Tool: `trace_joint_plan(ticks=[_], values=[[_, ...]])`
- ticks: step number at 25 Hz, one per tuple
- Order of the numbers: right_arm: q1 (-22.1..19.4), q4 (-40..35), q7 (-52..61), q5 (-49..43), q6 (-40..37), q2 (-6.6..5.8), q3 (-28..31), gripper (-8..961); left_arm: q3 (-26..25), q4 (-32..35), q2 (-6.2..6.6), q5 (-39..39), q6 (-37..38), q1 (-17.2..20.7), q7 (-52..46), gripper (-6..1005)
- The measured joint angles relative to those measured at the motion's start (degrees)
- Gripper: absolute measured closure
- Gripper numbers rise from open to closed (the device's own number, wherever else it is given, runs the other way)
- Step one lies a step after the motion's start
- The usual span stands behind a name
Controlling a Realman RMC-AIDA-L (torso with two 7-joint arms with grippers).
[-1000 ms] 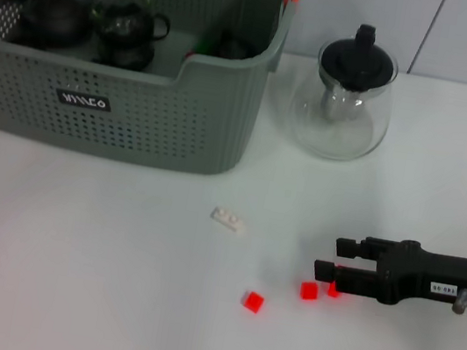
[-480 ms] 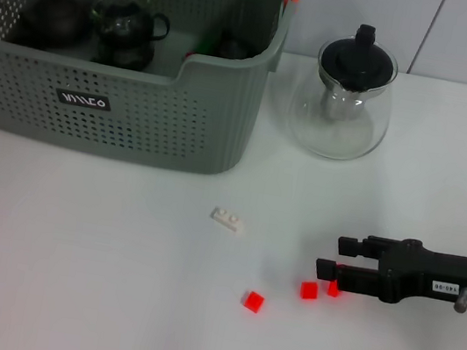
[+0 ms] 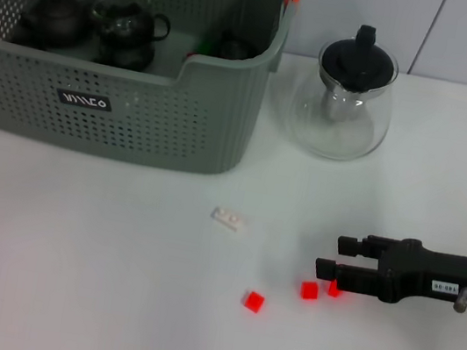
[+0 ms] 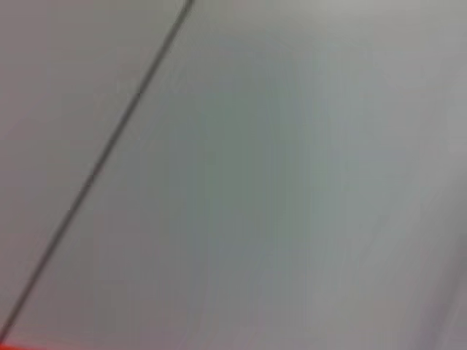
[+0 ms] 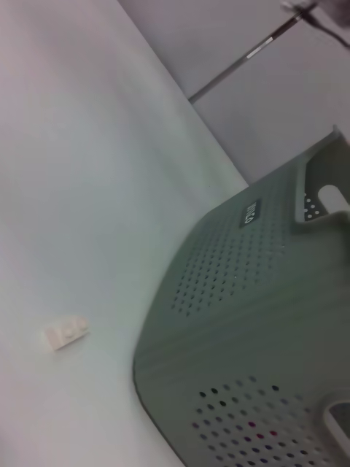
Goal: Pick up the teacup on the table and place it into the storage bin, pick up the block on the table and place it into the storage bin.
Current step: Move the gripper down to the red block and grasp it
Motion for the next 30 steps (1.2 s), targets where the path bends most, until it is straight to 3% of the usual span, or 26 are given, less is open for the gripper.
trace_joint_plan(ticks=[3,7,9,11,17,21,25,26,30], values=[[0.0,0.0,-0.1,0.0,0.0,0.06,0.0,215,-1.9,-2.3,-1.06,0.9,8.2,3.5,9.9,200],[0.1,0.0,-0.2,0.1,0.0,0.1,0.0,217,-0.4,-3.5,-3.77,12.2,18.2,9.2,29.1,156],[0.1,0.0,-0.4,0.1,-0.1,0.1,0.0,217,0.8,-3.3,-4.97,18.6,19.3,11.0,35.0,156],[0.1,0.0,-1.5,0.1,-1.6,0.1,-0.1,217,1.3,-3.4,-5.41,22.9,18.8,11.6,36.1,157],[1.3,-2.8,-3.2,-4.4,-8.9,-0.66,-0.6,216,0.3,-5.0,-5.53,26.6,17.5,11.8,36.0,157],[3.3,-10.5,11.5,-10.0,-7.3,-1.29,-0.7,216,0.5,-5.2,-5.53,27.1,17.7,12.0,35.7,158],[8.3,-19.7,27.2,-18.6,-9.2,-0.84,-2.7,216,0.5,-5.2,-5.57,28.9,18.1,12.5,35.8,158],[8.3,-19.7,27.2,-18.6,-9.2,-0.84,-2.7,215,0.4,-5.2,-5.61,29.2,18.1,12.6,35.8,158],[14.7,-21.3,34.9,-26.7,-12.8,-0.77,-5.9,215,0.3,-5.4,-5.72,29.6,17.9,12.8,35.8,158]])
